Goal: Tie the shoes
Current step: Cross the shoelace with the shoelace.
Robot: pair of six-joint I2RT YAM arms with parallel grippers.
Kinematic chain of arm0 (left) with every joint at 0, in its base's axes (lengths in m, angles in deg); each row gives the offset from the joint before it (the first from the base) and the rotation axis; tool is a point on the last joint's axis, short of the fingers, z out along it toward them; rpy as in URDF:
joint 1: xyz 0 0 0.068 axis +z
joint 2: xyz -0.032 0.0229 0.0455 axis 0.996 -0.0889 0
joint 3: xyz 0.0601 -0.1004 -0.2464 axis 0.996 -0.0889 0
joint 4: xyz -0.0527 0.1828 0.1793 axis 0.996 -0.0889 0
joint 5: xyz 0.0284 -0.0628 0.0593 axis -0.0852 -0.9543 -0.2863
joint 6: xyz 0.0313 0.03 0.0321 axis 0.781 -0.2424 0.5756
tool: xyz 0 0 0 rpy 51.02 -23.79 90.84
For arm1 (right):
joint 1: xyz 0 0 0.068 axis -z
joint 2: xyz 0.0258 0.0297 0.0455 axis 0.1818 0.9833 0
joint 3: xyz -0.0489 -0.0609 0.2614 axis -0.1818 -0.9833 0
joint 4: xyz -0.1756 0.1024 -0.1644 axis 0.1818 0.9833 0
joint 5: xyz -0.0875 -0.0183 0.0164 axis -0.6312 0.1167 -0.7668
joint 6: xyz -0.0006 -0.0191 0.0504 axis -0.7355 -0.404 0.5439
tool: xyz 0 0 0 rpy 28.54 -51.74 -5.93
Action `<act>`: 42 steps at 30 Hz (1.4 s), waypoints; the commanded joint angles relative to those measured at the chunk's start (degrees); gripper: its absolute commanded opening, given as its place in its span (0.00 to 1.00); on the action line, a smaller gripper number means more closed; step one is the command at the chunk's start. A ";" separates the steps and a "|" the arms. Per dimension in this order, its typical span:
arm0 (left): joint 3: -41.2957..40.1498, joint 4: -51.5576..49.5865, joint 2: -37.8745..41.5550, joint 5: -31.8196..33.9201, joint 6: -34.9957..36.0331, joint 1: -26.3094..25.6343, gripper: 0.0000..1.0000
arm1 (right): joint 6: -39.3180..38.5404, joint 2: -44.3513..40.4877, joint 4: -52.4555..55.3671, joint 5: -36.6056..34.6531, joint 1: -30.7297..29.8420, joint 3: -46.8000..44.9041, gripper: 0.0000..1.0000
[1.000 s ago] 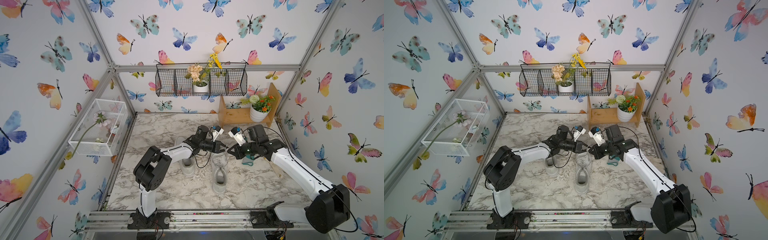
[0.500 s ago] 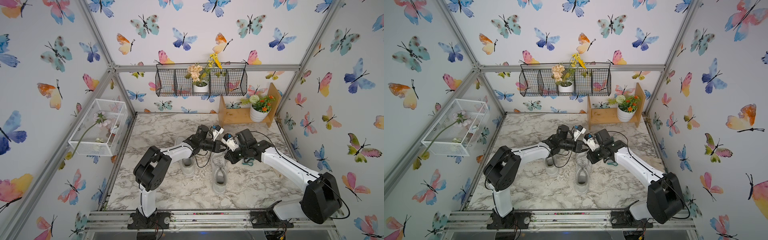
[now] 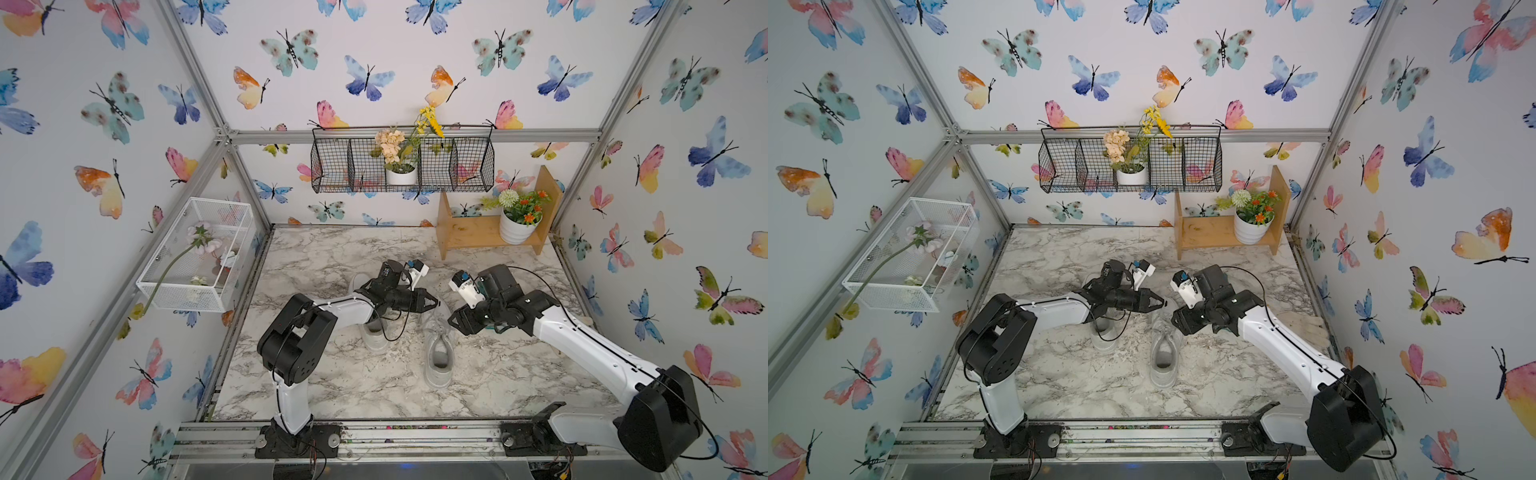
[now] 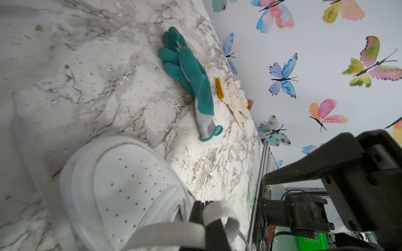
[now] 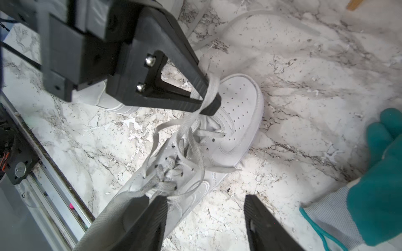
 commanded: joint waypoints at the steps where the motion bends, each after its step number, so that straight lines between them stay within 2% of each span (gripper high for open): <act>1: -1.06 1.96 2.83 1.17 -0.25 0.95 0.00 | 1.72 -0.17 -3.44 0.30 1.05 -2.89 0.60; 3: -1.36 1.88 2.84 1.12 -0.15 1.14 0.00 | 5.47 0.30 -6.30 0.20 3.05 -5.06 0.56; 5: -1.36 1.78 2.83 0.66 0.01 1.14 0.00 | 11.03 0.59 -10.12 4.42 6.60 -7.34 0.55; 9: -1.75 1.79 2.92 0.60 0.17 1.15 0.00 | 28.34 -0.80 -23.08 14.55 12.94 -14.58 0.60; 12: -1.98 1.84 2.83 0.51 0.42 1.14 0.00 | 44.01 -1.15 -35.31 17.89 13.99 -20.41 0.66; 15: -2.12 1.89 2.80 0.42 0.40 1.14 0.00 | 58.25 1.58 -42.89 20.07 13.99 -23.73 0.63; 19: -2.23 2.52 2.79 0.17 0.19 1.05 0.00 | 70.52 3.90 -47.03 18.22 13.99 -27.02 0.61; 24: -2.21 2.68 2.83 0.01 0.10 1.05 0.00 | 75.24 3.83 -42.16 13.34 13.99 -28.19 0.61; 31: -2.04 2.84 2.74 -0.32 0.02 1.05 0.00 | 81.68 5.55 -42.06 14.09 13.90 -30.02 0.58; 36: -2.01 3.36 2.57 -0.35 -0.25 1.05 0.00 | 86.61 8.28 -50.59 15.25 13.48 -31.74 0.58; 42: -1.82 3.39 2.51 -0.62 -0.42 0.97 0.00 | 89.36 12.53 -55.85 15.91 11.91 -30.90 0.58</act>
